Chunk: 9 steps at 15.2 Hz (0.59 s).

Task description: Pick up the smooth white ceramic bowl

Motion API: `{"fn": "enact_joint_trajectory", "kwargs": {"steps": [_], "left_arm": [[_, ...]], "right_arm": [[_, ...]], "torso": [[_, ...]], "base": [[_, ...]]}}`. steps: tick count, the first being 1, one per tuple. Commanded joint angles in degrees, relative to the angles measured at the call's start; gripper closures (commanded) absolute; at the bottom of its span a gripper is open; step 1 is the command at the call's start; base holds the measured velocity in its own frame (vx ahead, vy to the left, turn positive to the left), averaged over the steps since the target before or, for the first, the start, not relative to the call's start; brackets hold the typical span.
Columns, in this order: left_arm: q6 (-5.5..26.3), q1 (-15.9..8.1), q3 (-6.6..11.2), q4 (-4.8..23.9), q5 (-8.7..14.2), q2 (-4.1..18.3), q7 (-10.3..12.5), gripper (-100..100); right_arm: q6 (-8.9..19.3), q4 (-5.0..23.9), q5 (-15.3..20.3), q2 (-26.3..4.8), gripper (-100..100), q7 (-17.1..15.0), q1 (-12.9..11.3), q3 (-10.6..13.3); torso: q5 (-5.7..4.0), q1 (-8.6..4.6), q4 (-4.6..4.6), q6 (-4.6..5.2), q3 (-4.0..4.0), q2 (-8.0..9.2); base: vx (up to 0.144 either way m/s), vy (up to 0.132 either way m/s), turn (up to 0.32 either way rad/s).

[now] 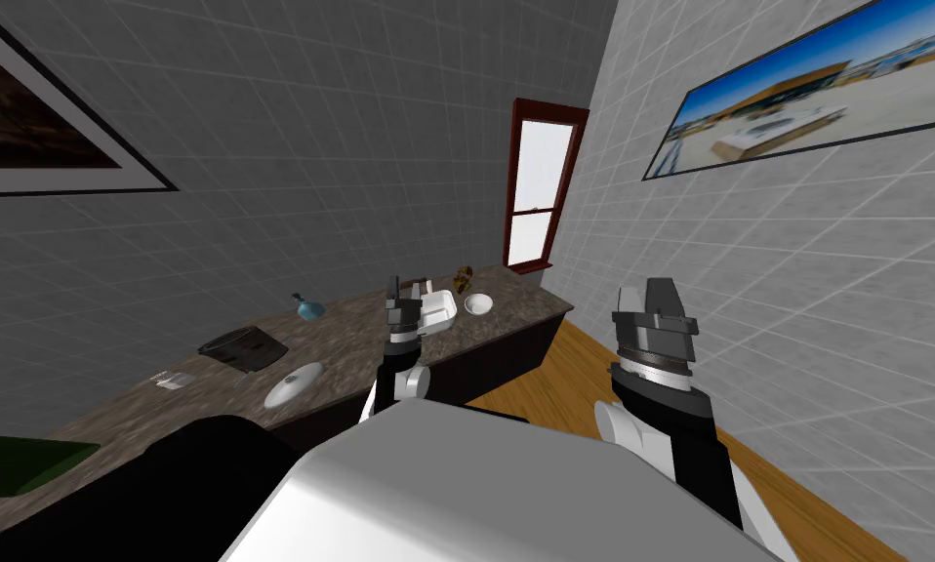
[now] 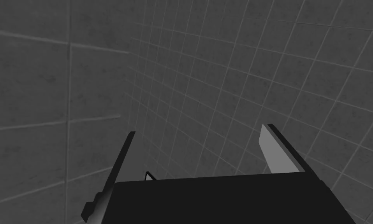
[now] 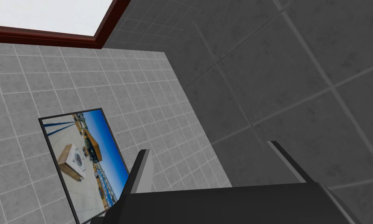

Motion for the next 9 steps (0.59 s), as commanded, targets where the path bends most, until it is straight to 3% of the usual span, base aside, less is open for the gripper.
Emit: {"fn": "enact_joint_trajectory", "kwargs": {"steps": [1, 4, 5, 7, 9], "left_arm": [[0.82, -0.33, 0.21, 0.26, 0.02, 2.46, -0.1, -100], [2.76, -1.12, 0.72, 0.87, 0.06, 5.99, -0.34, -100], [2.76, -1.12, 0.72, 0.87, 0.06, 5.99, -0.34, -100], [5.64, -2.31, 1.49, 1.81, 0.13, 9.08, -0.71, -100], [7.44, -3.04, 1.97, 2.39, 0.17, 10.62, -0.93, -100]], "right_arm": [[0.0, 0.0, 0.0, 0.0, 0, 0.0, 0.0, 0.0], [0.0, 0.0, 0.0, 0.01, 0, 0.0, -0.01, 0.01], [0.0, 0.0, 0.0, 0.01, 0, 0.0, -0.01, 0.01], [0.0, 0.0, 0.0, 0.01, 0, 0.0, -0.01, 0.01], [0.0, 0.0, 0.0, 0.01, 0, 0.0, -0.01, 0.01]], "torso": [[0.0, 0.0, 0.0, 0.0, 0.0, 0.0], [-0.04, -0.21, 0.07, 0.01, 0.2, 0.36], [-0.06, -0.28, 0.09, 0.01, 0.23, 0.4], [-0.07, -0.29, 0.07, 0.02, 0.19, 0.32], [-0.06, -0.27, 0.06, 0.02, 0.16, 0.27]], "base": [[-0.047, -0.028, -0.021], [-0.103, -0.068, -0.035], [-0.076, -0.075, -0.028], [-0.058, -0.07, -0.066], [-0.052, -0.061, -0.066]]}}
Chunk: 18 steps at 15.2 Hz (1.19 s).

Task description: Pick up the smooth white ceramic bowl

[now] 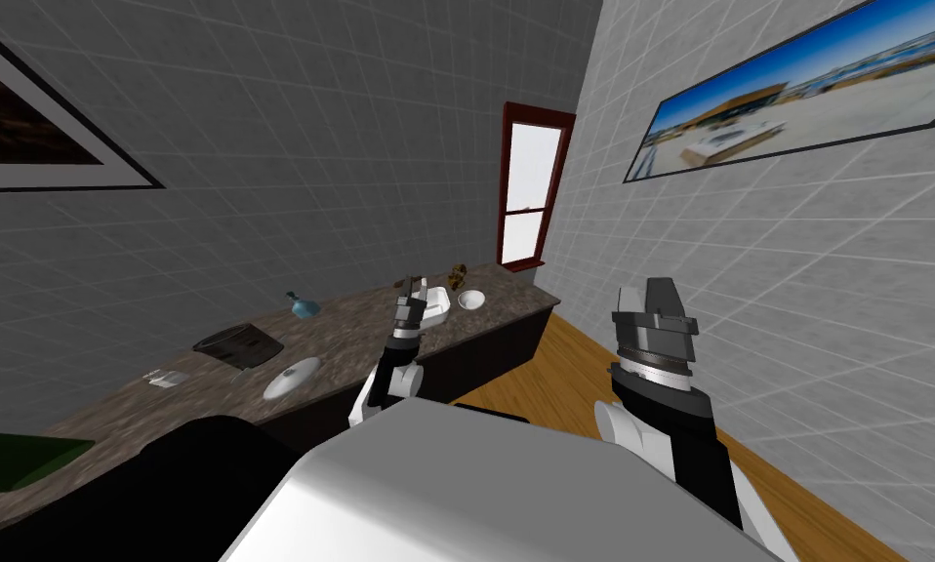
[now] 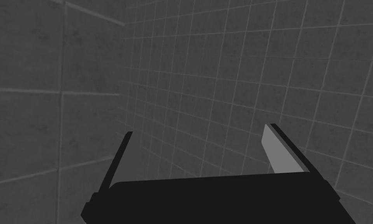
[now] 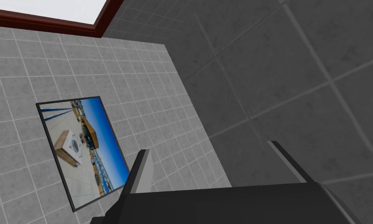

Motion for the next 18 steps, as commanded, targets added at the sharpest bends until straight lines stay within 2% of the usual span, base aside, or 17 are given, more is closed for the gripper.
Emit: {"fn": "enact_joint_trajectory", "kwargs": {"steps": [1, 2, 3, 4, 5, 8, 9, 10, 12, 13, 14, 15, 16, 17, 18], "left_arm": [[1.89, -0.62, 0.45, 0.42, 0.06, 1.28, -0.19, -100], [3.86, -1.44, 0.99, 1.07, 0.1, 2.56, -0.44, -100], [3.92, -1.44, 0.99, 1.07, 0.1, 2.56, -0.44, -100], [6.03, -2.33, 1.59, 1.79, 0.15, 3.72, -0.72, -100], [6.16, -2.33, 1.59, 1.79, 0.15, 3.72, -0.72, -100], [10.23, -4.3, 2.93, 3.4, 0.26, 5.68, -1.35, -100], [11.17, -4.3, 2.93, 3.4, 0.26, 5.68, -1.35, -100], [12.63, -5.38, 3.67, 4.29, 0.31, 6.5, -1.69, -100], [13.91, -5.38, 3.67, 4.29, 0.31, 6.5, -1.69, -100], [15.58, -6.51, 4.45, 5.22, 0.38, 7.21, -2.05, -100], [16.77, -6.51, 4.45, 5.22, 0.38, 7.21, -2.05, -100], [16.8, -6.51, 4.45, 5.22, 0.38, 7.21, -2.05, -100], [18.92, -7.69, 5.27, 6.2, 0.44, 7.83, -2.43, -100], [19.82, -7.69, 5.27, 6.2, 0.44, 7.83, -2.43, -100], [21.12, -8.9, 6.12, 7.22, 0.5, 8.35, -2.83, -100]], "right_arm": [[0.0, 0.0, 0.0, 0.0, 0, 0.0, 0.0, 0.0], [0.0, 0.0, 0.0, 0.0, 0, 0.0, 0.0, 0.0], [0.0, 0.0, 0.0, 0.0, 0, 0.0, 0.0, 0.0], [0.0, 0.0, 0.0, 0.0, 0, 0.0, 0.0, 0.0], [0.0, 0.0, 0.0, 0.0, 0, 0.0, 0.0, 0.0], [0.0, 0.0, 0.0, 0.0, 0, 0.0, 0.01, 0.0], [0.0, 0.0, 0.0, 0.0, 0, 0.0, 0.0, 0.0], [0.0, 0.0, 0.0, 0.0, 0, 0.0, 0.01, 0.0], [0.0, 0.0, 0.0, 0.0, 0, 0.0, 0.01, 0.0], [0.0, 0.0, 0.0, 0.0, 0, 0.0, 0.01, -0.01], [0.0, 0.0, 0.0, 0.0, 0, 0.0, 0.01, 0.0], [0.0, 0.0, 0.0, 0.0, 0, 0.0, 0.01, 0.0], [0.0, 0.0, 0.0, -0.01, 0, 0.0, 0.01, -0.01], [0.0, 0.0, 0.0, -0.01, 0, 0.0, 0.01, -0.01], [0.0, 0.0, 0.0, -0.01, 0, 0.0, 0.01, -0.01]], "torso": [[0.0, 0.0, 0.0, 0.0, 0.0, 0.0], [0.01, 0.03, -0.01, -0.01, -0.02, -0.04], [0.01, 0.06, -0.02, 0.0, -0.05, -0.08], [0.02, 0.08, -0.02, -0.01, -0.06, -0.11], [0.02, 0.08, -0.03, 0.0, -0.08, -0.14], [0.02, 0.07, -0.04, -0.01, -0.11, -0.19], [0.02, 0.07, -0.04, 0.01, -0.12, -0.2], [0.02, 0.08, -0.05, 0.0, -0.12, -0.2], [0.02, 0.08, -0.04, -0.01, -0.11, -0.18], [0.02, 0.11, -0.04, -0.02, -0.11, -0.2], [0.03, 0.11, -0.05, 0.0, -0.12, -0.21], [0.03, 0.11, -0.05, -0.01, -0.13, -0.22], [0.03, 0.13, -0.05, -0.02, -0.13, -0.23], [0.03, 0.14, -0.06, 0.0, -0.14, -0.24], [0.03, 0.14, -0.06, -0.01, -0.14, -0.25]], "base": [[-0.032, -0.046, -0.053], [-0.026, -0.044, -0.069], [-0.023, -0.041, -0.06], [-0.018, -0.044, -0.073], [-0.013, -0.041, -0.066], [-0.01, -0.047, -0.09], [-0.014, -0.044, -0.082], [-0.016, -0.048, -0.107], [-0.009, -0.035, -0.044], [-0.002, -0.035, -0.057], [0.0, -0.038, -0.094], [0.003, -0.023, -0.042], [0.002, -0.028, -0.072], [0.004, -0.03, -0.081], [0.005, -0.038, -0.123]]}}
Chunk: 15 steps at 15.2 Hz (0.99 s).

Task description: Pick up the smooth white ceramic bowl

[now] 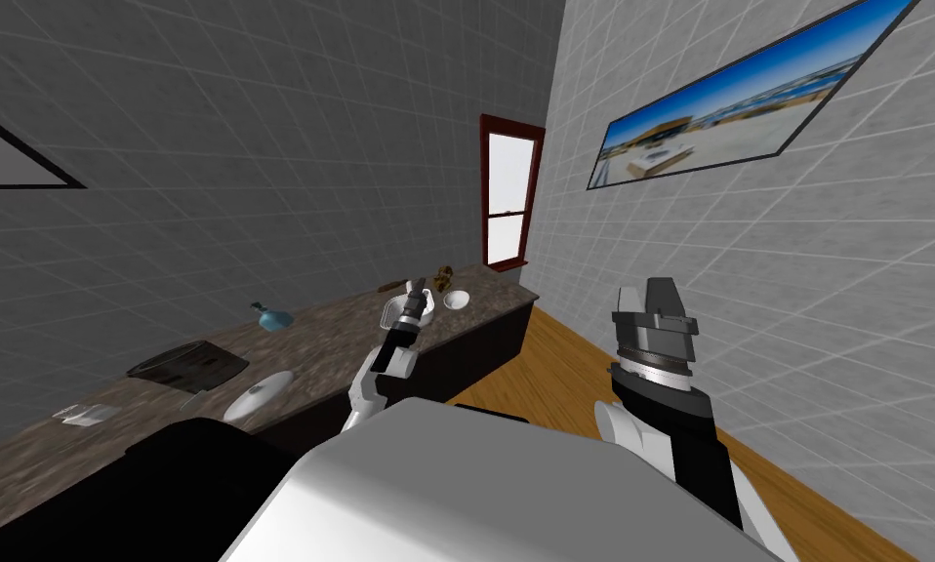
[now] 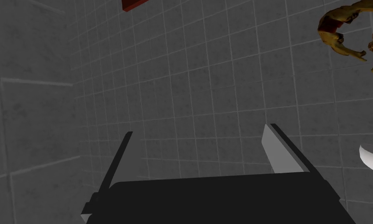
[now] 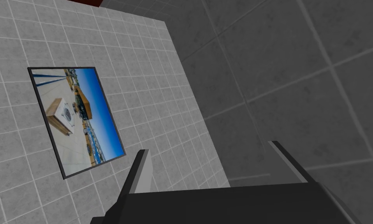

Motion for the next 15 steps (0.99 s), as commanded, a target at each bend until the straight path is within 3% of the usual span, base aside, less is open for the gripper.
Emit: {"fn": "enact_joint_trajectory", "kwargs": {"steps": [1, 5, 6, 8, 9, 11, 12, 14, 15], "left_arm": [[2.86, -1.04, 0.73, 1.06, 0.08, 0.49, -0.33, -100], [6.63, -2.28, 1.61, 2.11, 0.14, 0.92, -0.74, -100], [8.51, -3.56, 2.52, 3.2, 0.21, 1.28, -1.16, -100], [9.95, -3.56, 2.52, 3.2, 0.21, 1.28, -1.16, -100], [11.74, -4.85, 3.46, 4.32, 0.28, 1.55, -1.59, -100], [13.34, -4.85, 3.46, 4.32, 0.28, 1.55, -1.59, -100], [14.92, -6.16, 4.42, 5.45, 0.35, 1.76, -2.03, -100], [16.8, -6.16, 4.42, 5.45, 0.35, 1.76, -2.03, -100], [18.24, -7.48, 5.4, 6.61, 0.42, 1.89, -2.48, -100]], "right_arm": [[0.0, 0.0, 0.0, 0.0, 0, 0.0, 0.0, 0.0], [0.0, 0.0, 0.0, 0.0, 0, 0.0, 0.0, 0.0], [0.0, 0.0, 0.0, 0.0, 0, 0.0, 0.01, 0.0], [0.0, 0.0, 0.0, 0.0, 0, 0.0, 0.0, 0.0], [0.0, 0.0, 0.0, 0.0, 0, 0.0, 0.01, 0.0], [0.0, 0.0, 0.0, 0.0, 0, 0.0, 0.0, 0.0], [0.0, 0.0, 0.0, 0.0, 0, 0.0, 0.01, 0.0], [0.0, 0.0, 0.0, 0.0, 0, 0.0, 0.0, 0.0], [0.0, 0.0, 0.0, 0.0, 0, 0.0, 0.01, -0.01]], "torso": [[0.0, 0.0, 0.0, 0.0, 0.0, 0.0], [0.01, 0.03, 0.0, -0.01, -0.01, -0.01], [0.01, 0.06, 0.0, -0.03, 0.0, -0.01], [0.01, 0.05, 0.0, -0.02, 0.0, -0.01], [0.01, 0.05, 0.0, -0.02, -0.01, -0.01], [0.01, 0.03, -0.01, -0.01, -0.02, -0.03], [0.01, 0.04, -0.01, -0.03, -0.01, -0.02], [0.01, 0.04, -0.01, -0.02, -0.01, -0.02], [0.01, 0.07, -0.01, -0.03, -0.01, -0.02]], "base": [[0.005, -0.041, -0.105], [0.007, -0.024, -0.058], [0.007, -0.023, -0.083], [0.01, -0.023, -0.059], [0.014, -0.029, -0.081], [0.011, -0.024, -0.07], [0.011, -0.026, -0.104], [0.011, -0.019, -0.066], [0.013, -0.017, -0.08]]}}
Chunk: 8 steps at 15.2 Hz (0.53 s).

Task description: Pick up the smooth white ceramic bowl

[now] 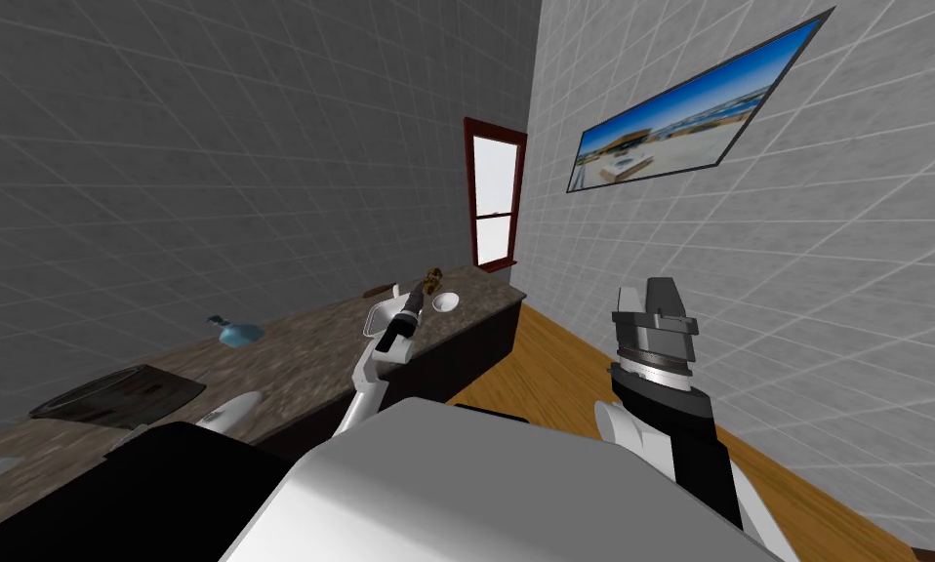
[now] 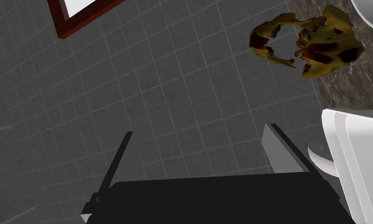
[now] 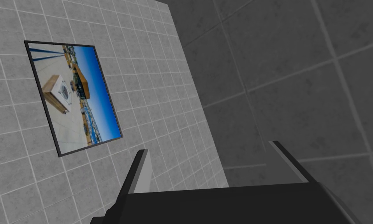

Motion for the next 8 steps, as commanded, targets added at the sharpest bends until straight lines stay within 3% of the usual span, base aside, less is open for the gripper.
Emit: {"fn": "enact_joint_trajectory", "kwargs": {"steps": [1, 3, 6, 8], "left_arm": [[2.86, -1.19, 0.85, 0.86, 0.21, 0.39, -0.25, -100], [5.42, -2.51, 1.84, 2.03, 0.28, 0.46, -0.7, -100], [7.45, -2.51, 1.84, 2.03, 0.28, 0.46, -0.7, -100], [10.67, -3.83, 2.85, 3.21, 0.35, 0.48, -1.16, -100]], "right_arm": [[0.0, 0.0, 0.0, 0.0, 0, 0.0, 0.0, 0.0], [0.0, 0.0, 0.0, 0.0, 0, 0.0, 0.0, 0.0], [0.0, 0.0, 0.0, 0.0, 0, 0.0, 0.0, 0.0], [0.0, 0.0, 0.0, 0.0, 0, 0.0, 0.0, 0.0]], "torso": [[0.0, 0.0, 0.0, 0.0, 0.0, 0.0], [0.0, 0.0, 0.0, -0.02, 0.0, 0.0], [0.0, 0.0, 0.0, -0.02, 0.0, 0.0], [0.0, 0.01, 0.0, 0.0, 0.01, 0.01]], "base": [[0.015, -0.021, -0.093], [0.014, -0.016, -0.058], [0.012, -0.015, -0.043], [0.015, -0.014, -0.101]]}}
